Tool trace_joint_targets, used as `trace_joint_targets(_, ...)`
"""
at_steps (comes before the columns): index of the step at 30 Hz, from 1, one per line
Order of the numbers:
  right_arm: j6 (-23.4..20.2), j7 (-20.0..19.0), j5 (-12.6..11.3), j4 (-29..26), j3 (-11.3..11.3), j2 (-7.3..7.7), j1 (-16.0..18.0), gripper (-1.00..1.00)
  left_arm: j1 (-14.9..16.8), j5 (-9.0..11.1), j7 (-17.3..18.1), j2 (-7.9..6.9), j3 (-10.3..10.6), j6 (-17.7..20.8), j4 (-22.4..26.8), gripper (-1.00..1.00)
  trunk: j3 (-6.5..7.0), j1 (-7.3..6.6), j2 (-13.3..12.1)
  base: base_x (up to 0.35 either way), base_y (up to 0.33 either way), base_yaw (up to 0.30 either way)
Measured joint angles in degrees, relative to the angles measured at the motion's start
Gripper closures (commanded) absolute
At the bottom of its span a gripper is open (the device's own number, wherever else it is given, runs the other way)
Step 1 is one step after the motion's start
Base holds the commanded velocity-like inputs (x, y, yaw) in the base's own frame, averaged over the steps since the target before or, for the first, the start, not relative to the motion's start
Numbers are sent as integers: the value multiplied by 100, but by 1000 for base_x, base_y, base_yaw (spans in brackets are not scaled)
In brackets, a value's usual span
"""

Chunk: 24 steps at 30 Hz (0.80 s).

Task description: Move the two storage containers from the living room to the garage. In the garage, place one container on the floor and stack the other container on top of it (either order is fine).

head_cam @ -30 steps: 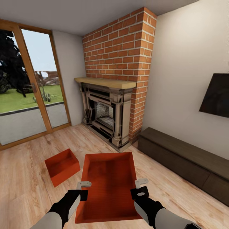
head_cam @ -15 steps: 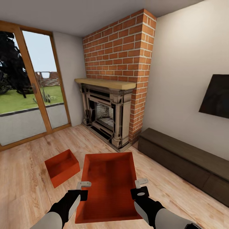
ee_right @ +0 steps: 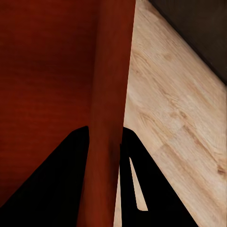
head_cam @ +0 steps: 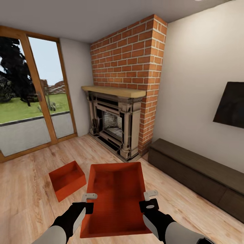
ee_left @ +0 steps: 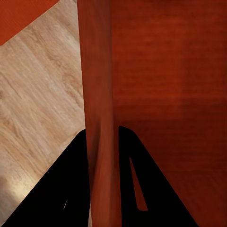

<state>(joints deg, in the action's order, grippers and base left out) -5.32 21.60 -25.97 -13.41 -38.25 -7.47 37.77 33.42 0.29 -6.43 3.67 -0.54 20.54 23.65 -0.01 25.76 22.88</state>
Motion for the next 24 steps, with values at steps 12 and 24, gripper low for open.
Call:
trace_joint_targets(12, 0, 0, 4, 4, 1, -2, 0, 100, -2, 0, 0, 0, -2, -3, -3, 100, 19, 0, -1, 0, 0, 6)
trace_joint_targets(24, -1, 0, 0, 4, 0, -2, 0, 100, 0, 2, 0, -1, 0, 1, -3, 100, 19, 0, -1, 0, 0, 0)
